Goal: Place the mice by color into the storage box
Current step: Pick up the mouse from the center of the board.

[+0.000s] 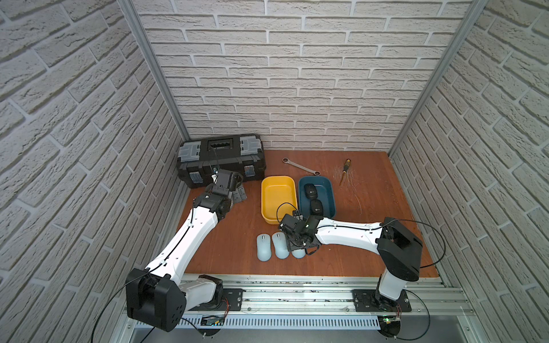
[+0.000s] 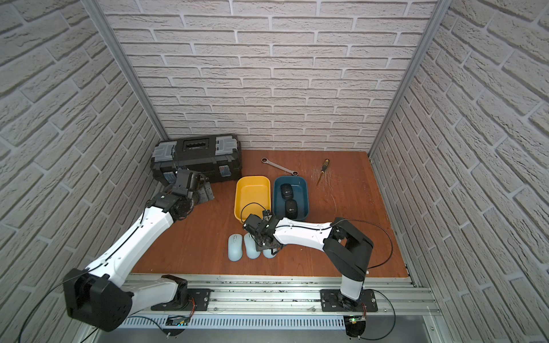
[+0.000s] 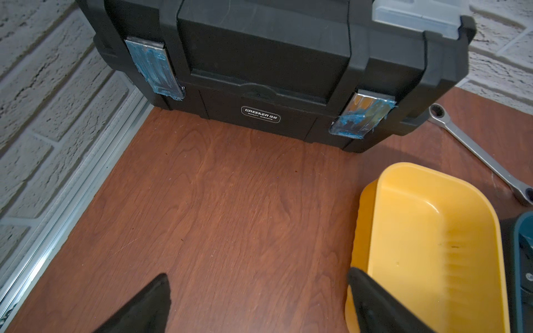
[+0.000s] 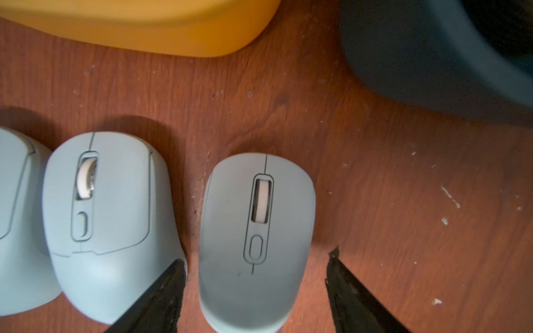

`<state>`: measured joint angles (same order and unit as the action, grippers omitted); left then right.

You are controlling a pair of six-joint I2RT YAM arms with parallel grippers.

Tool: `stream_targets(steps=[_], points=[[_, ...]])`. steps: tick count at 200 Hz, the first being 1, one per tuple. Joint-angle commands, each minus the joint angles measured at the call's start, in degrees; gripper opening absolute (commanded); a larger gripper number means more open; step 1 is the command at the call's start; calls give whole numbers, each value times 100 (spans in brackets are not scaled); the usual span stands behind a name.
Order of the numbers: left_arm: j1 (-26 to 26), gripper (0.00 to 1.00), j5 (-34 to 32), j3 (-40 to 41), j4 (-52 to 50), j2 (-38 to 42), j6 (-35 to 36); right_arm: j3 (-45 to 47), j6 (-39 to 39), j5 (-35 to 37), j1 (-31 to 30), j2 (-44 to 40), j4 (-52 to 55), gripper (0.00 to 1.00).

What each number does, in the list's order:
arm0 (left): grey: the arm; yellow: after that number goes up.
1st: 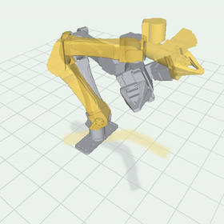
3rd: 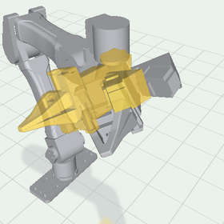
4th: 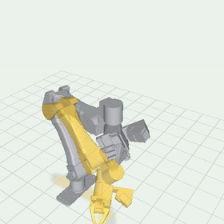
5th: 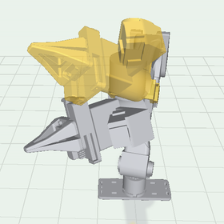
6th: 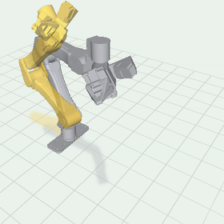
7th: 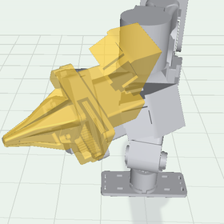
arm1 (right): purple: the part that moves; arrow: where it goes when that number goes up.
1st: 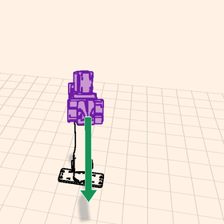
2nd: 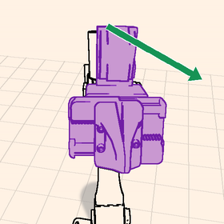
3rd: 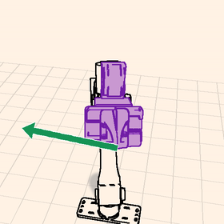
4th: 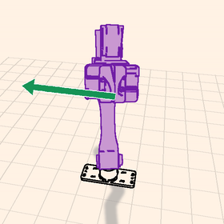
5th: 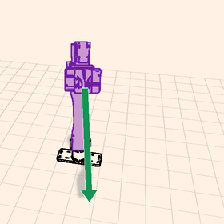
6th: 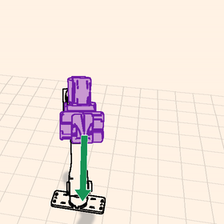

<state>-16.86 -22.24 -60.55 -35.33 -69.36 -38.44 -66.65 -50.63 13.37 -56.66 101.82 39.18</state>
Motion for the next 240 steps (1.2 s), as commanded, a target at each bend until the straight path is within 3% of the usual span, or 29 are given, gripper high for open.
stream_targets(steps=[1, 240], points=[[43, 98, -88, 98, 123, 133, -35, -91, -36, -12, 65, 40, -95, 78], [56, 98, 3, 167, 193, 175, -70, 3, -270, -181, 198, 626, -253, 71]])
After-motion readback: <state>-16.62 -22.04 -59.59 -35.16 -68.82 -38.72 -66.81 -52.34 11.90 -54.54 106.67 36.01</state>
